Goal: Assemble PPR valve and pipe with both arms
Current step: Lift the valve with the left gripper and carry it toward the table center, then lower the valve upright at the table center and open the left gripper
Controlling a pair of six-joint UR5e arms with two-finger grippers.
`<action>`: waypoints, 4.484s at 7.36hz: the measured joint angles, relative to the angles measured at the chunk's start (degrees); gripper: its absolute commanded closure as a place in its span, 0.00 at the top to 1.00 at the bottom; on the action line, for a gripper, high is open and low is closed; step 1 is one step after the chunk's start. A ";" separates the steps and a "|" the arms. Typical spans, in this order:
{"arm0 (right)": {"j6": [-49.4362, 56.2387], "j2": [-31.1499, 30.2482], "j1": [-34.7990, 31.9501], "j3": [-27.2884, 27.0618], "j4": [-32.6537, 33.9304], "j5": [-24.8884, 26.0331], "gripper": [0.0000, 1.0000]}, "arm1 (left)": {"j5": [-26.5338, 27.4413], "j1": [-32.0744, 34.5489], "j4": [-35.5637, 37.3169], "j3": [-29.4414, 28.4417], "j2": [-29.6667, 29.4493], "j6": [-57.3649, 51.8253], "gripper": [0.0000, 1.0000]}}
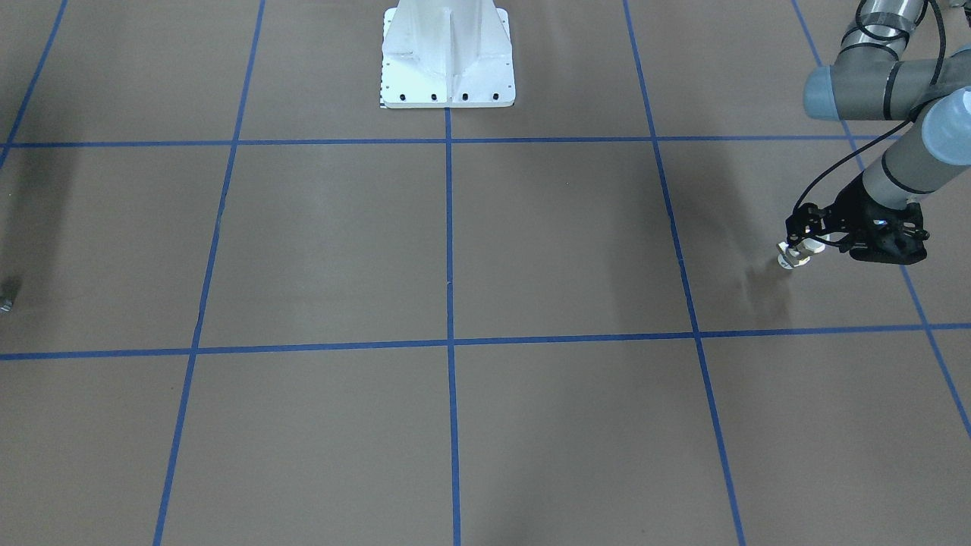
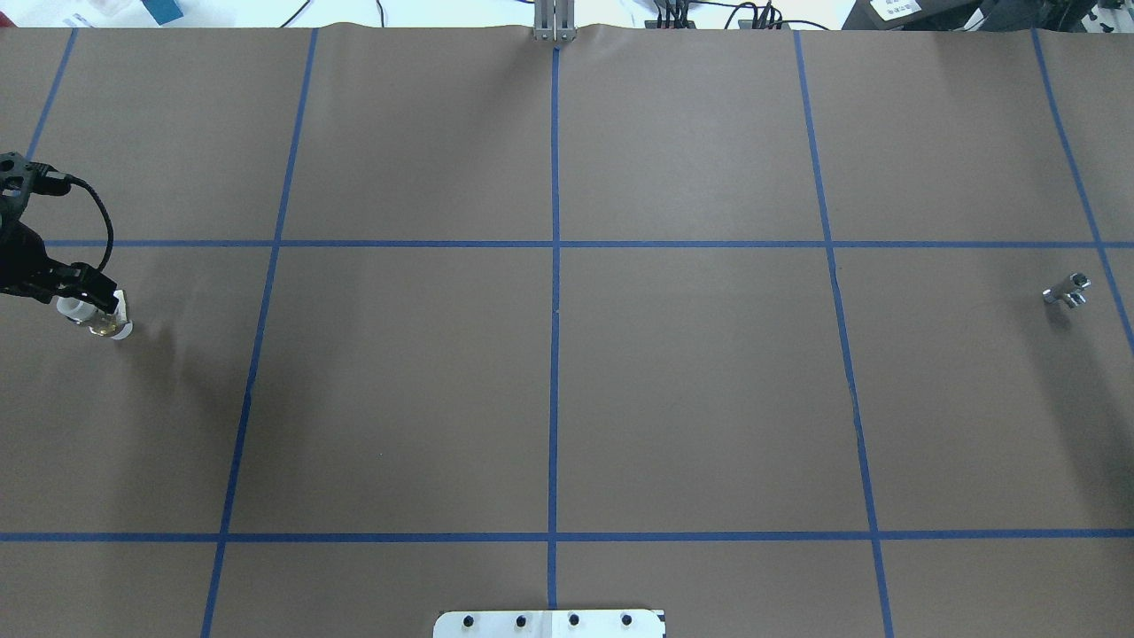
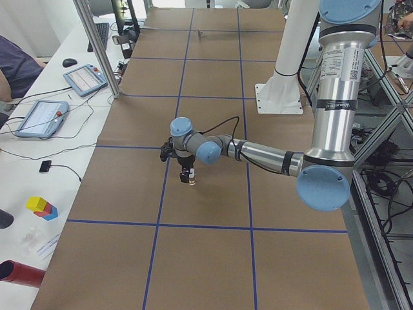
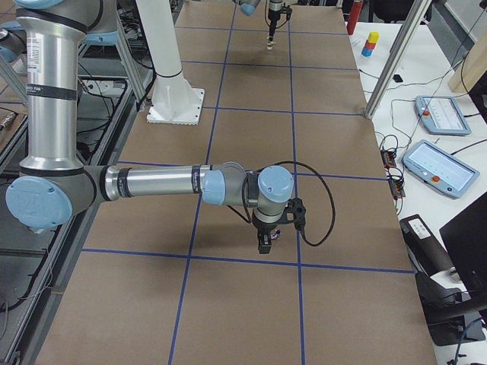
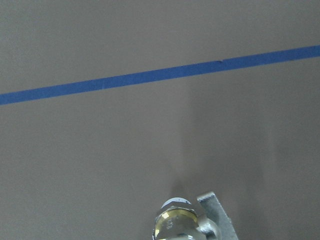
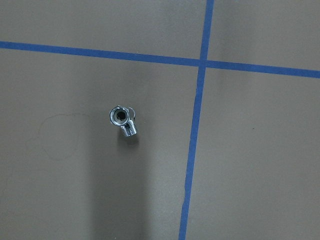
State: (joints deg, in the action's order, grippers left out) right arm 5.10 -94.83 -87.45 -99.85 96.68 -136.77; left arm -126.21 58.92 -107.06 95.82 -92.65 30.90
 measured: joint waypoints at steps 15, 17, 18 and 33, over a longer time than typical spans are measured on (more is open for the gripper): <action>-0.19 0.86 -0.02 -0.01 0.00 0.15 0.99 | 3.90 -13.31 40.91 2.52 -40.03 19.70 0.00; -0.18 0.89 0.00 0.00 0.00 0.16 0.99 | 7.04 -17.67 38.78 -8.46 -51.26 25.31 0.00; -0.18 0.89 0.00 0.00 0.00 0.14 0.99 | 7.73 -18.96 34.38 -14.97 -55.25 27.56 0.00; -0.18 0.93 0.00 0.84 0.00 0.10 0.99 | 8.26 -23.70 18.40 -31.47 -60.30 30.84 0.18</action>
State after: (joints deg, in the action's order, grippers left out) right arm 4.92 -93.90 -87.45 -99.01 96.68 -136.67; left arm -117.95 35.22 -88.65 64.36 -152.94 61.74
